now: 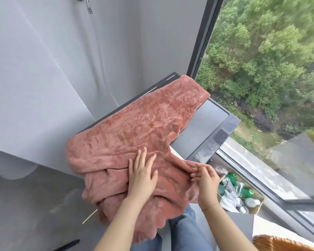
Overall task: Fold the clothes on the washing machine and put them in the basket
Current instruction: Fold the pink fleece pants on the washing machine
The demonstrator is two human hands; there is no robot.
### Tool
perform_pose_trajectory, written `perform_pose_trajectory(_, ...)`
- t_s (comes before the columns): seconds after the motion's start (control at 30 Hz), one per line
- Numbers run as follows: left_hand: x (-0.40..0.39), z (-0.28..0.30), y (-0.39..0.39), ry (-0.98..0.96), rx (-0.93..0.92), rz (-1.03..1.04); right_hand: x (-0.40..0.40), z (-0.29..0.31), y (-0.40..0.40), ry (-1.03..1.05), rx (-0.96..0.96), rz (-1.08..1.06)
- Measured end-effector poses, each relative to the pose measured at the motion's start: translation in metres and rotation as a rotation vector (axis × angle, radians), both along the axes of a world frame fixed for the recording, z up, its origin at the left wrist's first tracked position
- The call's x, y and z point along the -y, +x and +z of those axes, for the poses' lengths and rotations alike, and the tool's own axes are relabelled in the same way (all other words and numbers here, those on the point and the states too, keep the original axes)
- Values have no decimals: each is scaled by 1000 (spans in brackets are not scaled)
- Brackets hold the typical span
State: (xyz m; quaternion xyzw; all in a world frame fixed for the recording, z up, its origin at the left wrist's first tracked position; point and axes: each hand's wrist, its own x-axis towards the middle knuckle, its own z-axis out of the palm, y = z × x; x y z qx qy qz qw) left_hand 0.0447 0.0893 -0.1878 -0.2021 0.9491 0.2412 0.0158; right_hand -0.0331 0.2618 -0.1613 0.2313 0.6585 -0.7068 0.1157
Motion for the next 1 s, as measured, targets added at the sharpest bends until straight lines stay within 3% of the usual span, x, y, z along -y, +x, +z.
perform_pose_trajectory(0.07, -5, -9, 9, -80, 28, -35, -8, -14, 11, 22, 95, -100)
perform_pose_trajectory(0.17, -2, -11, 10, -106, 53, -63, -22, -51, 39, -21, 421, -121)
perform_pose_trajectory(0.3, 3, 1, 16, 150, -27, -42, -24, -87, 83, -220, 901, 18)
perform_pose_trajectory(0.37, 3, 8, 30, 253, -84, 6, -19, -90, 93, -392, 981, 43)
perform_pose_trajectory(0.57, -14, 8, 85, 269, -129, 86, -14, -78, 86, -679, 914, -94)
perform_pose_trajectory(0.73, -37, 16, 113, 171, 308, -42, -44, -73, 69, -986, 951, -324)
perform_pose_trajectory(0.87, -51, 6, 117, -49, 439, -40, -69, -62, 63, -1088, 777, -176)
perform_pose_trajectory(1.0, -65, -5, 113, -160, 357, 79, -84, -36, 57, -1104, 512, 17)
